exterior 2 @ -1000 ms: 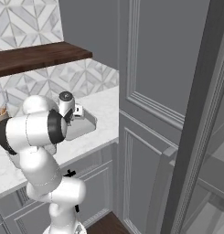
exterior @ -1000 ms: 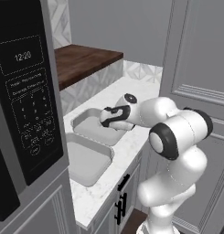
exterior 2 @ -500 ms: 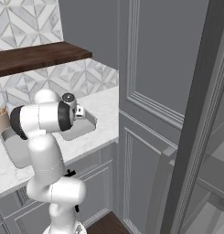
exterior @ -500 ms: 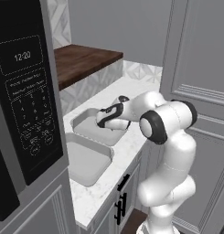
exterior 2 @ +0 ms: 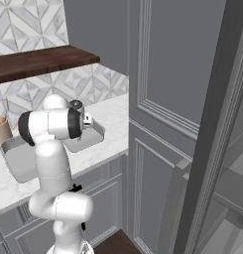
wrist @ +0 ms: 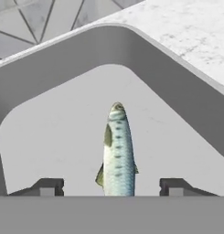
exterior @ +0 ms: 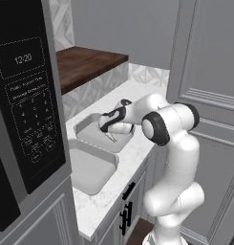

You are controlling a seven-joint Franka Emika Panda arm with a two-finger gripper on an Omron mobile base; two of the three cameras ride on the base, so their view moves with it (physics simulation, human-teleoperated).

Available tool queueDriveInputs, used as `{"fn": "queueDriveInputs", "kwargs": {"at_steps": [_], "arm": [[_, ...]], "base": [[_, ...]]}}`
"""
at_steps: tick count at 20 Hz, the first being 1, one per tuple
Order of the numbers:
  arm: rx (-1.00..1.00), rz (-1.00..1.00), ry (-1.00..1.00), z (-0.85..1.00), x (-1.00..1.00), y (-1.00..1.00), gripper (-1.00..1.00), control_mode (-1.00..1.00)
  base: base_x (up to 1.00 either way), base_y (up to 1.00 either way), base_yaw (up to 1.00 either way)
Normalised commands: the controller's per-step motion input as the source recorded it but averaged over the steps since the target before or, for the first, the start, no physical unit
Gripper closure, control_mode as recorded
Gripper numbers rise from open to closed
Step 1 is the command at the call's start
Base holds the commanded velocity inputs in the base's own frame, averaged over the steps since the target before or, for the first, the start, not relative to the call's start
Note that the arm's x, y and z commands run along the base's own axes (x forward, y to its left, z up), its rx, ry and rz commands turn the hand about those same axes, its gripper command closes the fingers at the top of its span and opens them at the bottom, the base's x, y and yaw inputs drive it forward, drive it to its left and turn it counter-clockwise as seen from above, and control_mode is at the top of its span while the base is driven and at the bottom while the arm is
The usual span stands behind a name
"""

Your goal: Place one carrot and one fish in each tupperware on the nearby counter, to pack two identical lunches.

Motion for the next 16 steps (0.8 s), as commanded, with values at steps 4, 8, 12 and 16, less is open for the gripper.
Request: {"fn": "queueDriveInputs", "kwargs": {"at_steps": [4,8,12,16], "arm": [[0.0,0.0,-0.05,0.27,-0.1,0.06,-1.0,-1.0],[0.0,-0.01,-0.08,0.97,-0.89,-0.16,-1.0,-1.0],[0.02,-0.11,0.0,1.0,-0.91,-0.63,-1.0,-1.0],[0.04,-0.14,0.0,1.0,-0.95,-0.77,-1.0,-1.0]], "base": [[0.0,0.0,0.0],[0.0,0.0,0.0],[0.0,0.0,0.0],[0.0,0.0,0.0]]}}
